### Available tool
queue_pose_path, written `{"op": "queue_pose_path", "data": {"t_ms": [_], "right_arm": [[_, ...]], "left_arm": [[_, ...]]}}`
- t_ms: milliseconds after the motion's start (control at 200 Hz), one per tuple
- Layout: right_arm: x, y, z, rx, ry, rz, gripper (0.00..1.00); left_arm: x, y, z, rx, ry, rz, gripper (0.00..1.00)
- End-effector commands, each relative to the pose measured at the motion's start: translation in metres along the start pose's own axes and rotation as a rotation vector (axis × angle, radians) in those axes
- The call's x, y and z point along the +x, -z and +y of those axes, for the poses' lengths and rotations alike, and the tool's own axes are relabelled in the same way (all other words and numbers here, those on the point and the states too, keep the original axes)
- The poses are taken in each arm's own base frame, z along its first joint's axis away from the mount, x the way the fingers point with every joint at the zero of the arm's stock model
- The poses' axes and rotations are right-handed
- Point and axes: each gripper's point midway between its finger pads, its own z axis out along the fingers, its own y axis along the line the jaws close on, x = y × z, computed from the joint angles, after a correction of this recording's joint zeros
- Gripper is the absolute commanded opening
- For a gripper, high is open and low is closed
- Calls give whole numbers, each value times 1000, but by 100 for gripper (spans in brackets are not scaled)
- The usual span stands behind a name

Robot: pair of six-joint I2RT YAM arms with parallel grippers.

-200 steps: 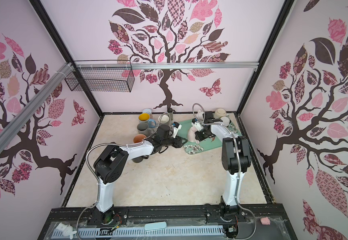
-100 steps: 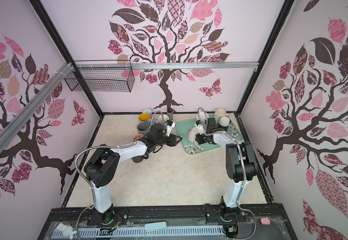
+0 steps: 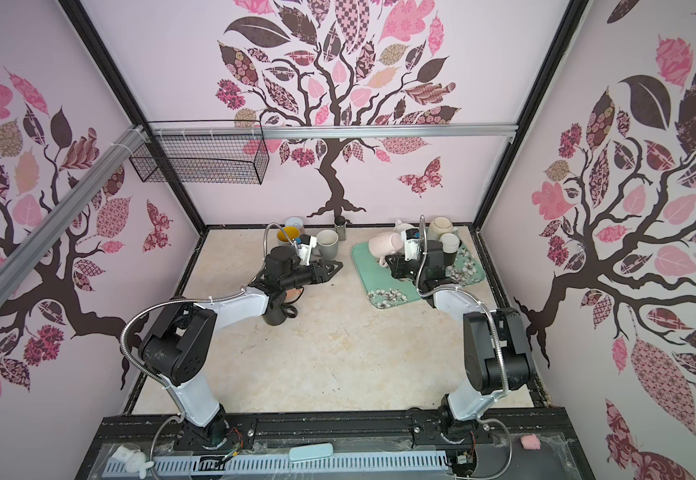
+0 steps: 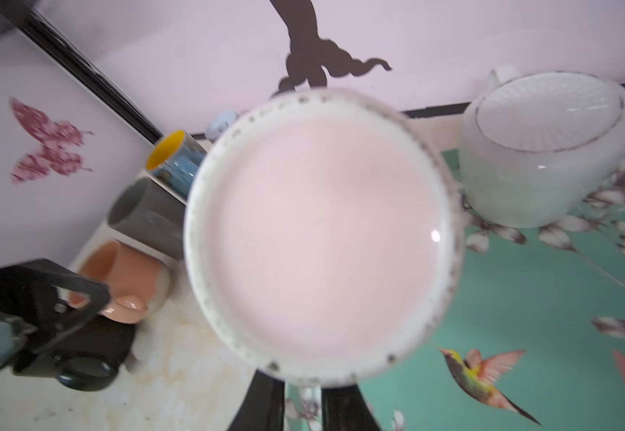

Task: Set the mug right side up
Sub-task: 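Lift the pale pink mug off the tray with the right while the left approaches, then grasp the pink mug handle with the left while the right holds it up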

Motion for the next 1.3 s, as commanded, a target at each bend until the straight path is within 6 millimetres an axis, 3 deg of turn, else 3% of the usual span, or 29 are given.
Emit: {"op": "queue_pose_path", "data": {"t_ms": [0,250,600,825,1295], "right_arm": [[-88,35,75,-284,64,-294,0],[-121,68,128,-498,55,-394,0],[-131,91,180,-679,47,-432,0],[-134,99,204,-737,52,-436,0],[-139,101,200,-667,40,-446,0]], "left_arm": [[-12,7,-37,207,95,-18,59],[-45,9,-86,447,109,-33,63],[-82,21,-150,625,-23,-21,64],[-87,23,-157,628,-23,-21,62],[-82,29,-126,527,21,-69,59]]}}
